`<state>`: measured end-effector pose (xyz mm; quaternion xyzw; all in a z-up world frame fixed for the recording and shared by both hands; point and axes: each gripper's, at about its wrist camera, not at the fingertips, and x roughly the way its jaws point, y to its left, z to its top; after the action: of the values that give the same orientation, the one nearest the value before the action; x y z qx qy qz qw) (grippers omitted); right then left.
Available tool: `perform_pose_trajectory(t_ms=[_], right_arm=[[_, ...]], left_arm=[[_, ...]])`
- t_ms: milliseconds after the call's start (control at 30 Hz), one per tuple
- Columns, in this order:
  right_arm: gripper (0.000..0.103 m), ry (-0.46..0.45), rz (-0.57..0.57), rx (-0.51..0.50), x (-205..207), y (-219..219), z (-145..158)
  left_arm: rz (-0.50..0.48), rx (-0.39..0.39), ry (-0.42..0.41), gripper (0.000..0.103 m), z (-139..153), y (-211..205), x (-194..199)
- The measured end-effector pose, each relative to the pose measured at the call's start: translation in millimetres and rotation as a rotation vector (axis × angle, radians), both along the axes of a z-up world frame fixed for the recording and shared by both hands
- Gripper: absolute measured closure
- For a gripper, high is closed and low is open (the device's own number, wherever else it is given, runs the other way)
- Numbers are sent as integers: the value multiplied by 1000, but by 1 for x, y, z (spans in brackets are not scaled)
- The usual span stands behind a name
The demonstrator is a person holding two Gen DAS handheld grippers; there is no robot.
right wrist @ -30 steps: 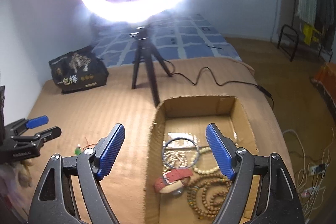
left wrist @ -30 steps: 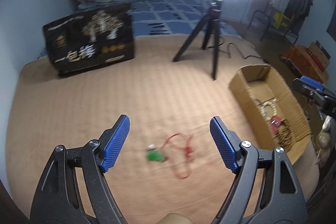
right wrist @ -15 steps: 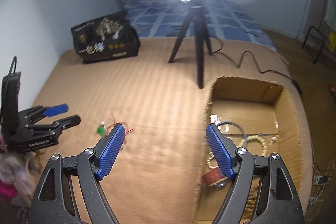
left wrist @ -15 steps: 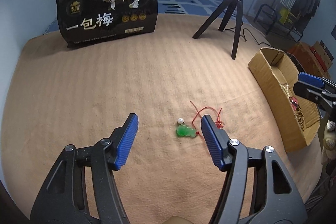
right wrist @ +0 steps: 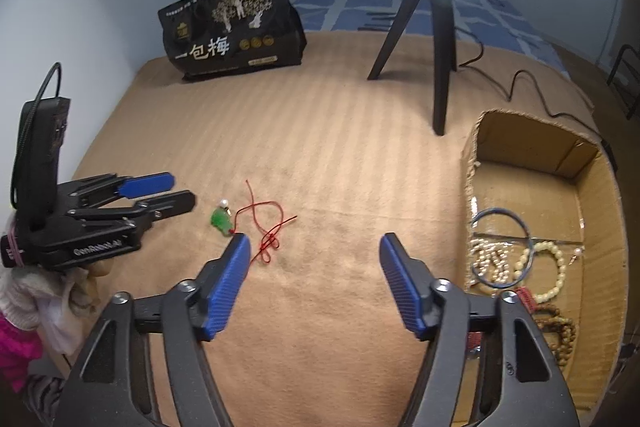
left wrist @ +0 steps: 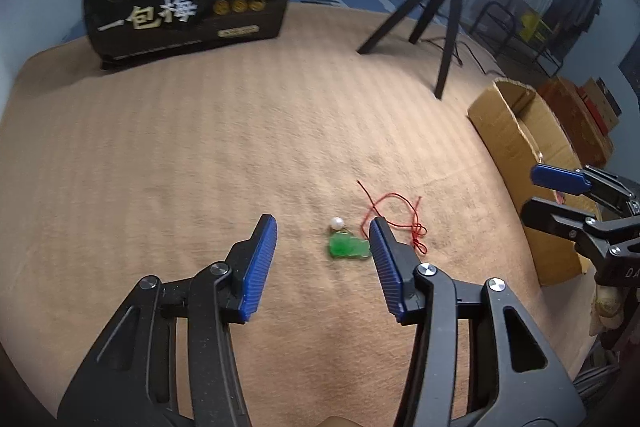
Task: Organize jewelry
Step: 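Grasp white pearl with left tool while right tool grasps green jade pendant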
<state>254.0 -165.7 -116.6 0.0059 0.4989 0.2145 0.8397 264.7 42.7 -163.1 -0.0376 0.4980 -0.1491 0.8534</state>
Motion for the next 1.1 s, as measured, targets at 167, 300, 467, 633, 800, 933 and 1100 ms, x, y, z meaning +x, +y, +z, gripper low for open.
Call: perform_pose_trajectory(t_ms=[167,300,467,633,800,933,1100], right_arm=[[56,33,31,7,-1,7,-12],[61,41,56,-1,-1,15,-18],[66,51,87,-5,-1,27,-26],[68,58,105,-11,-2,35,-32],[69,55,114,-14,-1,41,-33],[69,58,127,-18,1,49,-38],[69,46,164,-26,-1,61,-41]], left_arm=[[-34,21,13,61,-12,-12,5],[-60,38,7,67,-19,-19,7],[-71,43,3,71,-24,-24,9],[-67,44,6,78,-31,-25,12],[-69,60,-2,86,-36,-26,16],[-56,58,-4,93,-39,-21,18],[-44,66,-7,93,-39,-11,17]])
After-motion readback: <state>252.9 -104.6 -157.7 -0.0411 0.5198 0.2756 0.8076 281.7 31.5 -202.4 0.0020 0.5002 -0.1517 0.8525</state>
